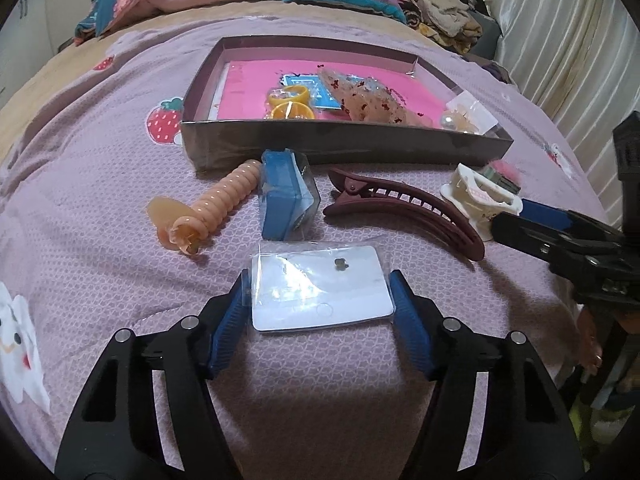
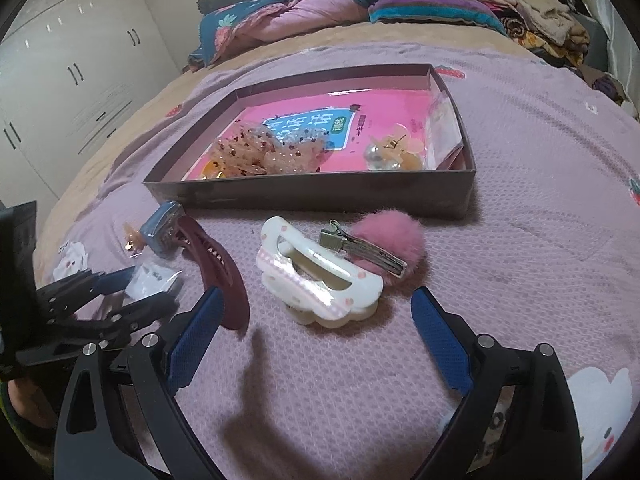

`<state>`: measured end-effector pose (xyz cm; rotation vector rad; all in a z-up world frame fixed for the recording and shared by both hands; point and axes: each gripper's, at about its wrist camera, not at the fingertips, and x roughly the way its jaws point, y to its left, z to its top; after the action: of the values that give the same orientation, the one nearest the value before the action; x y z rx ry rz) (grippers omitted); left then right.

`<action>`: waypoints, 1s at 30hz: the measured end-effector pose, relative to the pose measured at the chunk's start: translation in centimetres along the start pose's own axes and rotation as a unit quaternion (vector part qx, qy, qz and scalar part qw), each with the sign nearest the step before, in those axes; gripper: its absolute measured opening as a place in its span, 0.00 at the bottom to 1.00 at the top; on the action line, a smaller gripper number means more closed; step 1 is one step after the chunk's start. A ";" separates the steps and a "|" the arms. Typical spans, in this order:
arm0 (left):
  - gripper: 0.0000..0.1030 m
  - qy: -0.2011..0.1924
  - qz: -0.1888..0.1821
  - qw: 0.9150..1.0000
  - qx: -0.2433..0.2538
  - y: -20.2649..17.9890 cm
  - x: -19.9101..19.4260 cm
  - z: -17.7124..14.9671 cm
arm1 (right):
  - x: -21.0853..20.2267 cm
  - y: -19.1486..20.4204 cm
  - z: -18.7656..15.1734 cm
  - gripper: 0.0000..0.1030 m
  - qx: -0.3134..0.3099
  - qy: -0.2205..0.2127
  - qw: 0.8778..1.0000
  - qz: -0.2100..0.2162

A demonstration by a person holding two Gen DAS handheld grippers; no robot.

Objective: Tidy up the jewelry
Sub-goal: 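Grasp the clear card packet with the left tool while the right tool grasps the white cloud claw clip, then lower the packet into the tray with the left tool while the right tool drops the cloud clip in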

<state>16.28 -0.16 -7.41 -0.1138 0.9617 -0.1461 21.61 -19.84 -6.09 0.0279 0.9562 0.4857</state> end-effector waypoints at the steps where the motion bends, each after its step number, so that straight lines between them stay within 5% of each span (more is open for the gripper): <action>1: 0.58 0.000 -0.002 1.000 -0.002 0.1 -0.1 0.0 | 0.2 0.0 0.1 0.86 0.003 0.001 1.000 0.001; 9: 0.58 -0.005 -0.006 1.000 -0.012 0.8 -1.1 -0.3 | 1.4 0.3 0.7 0.65 0.016 -0.001 1.000 -0.006; 30: 0.58 -0.053 -0.004 0.998 -0.037 2.3 -5.5 0.8 | -5.1 3.3 -0.3 0.64 -0.031 -0.042 0.998 0.034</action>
<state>13.99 3.10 -2.85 -0.1914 0.8600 -0.1116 17.66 -19.09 -1.59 0.0249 0.8586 0.5717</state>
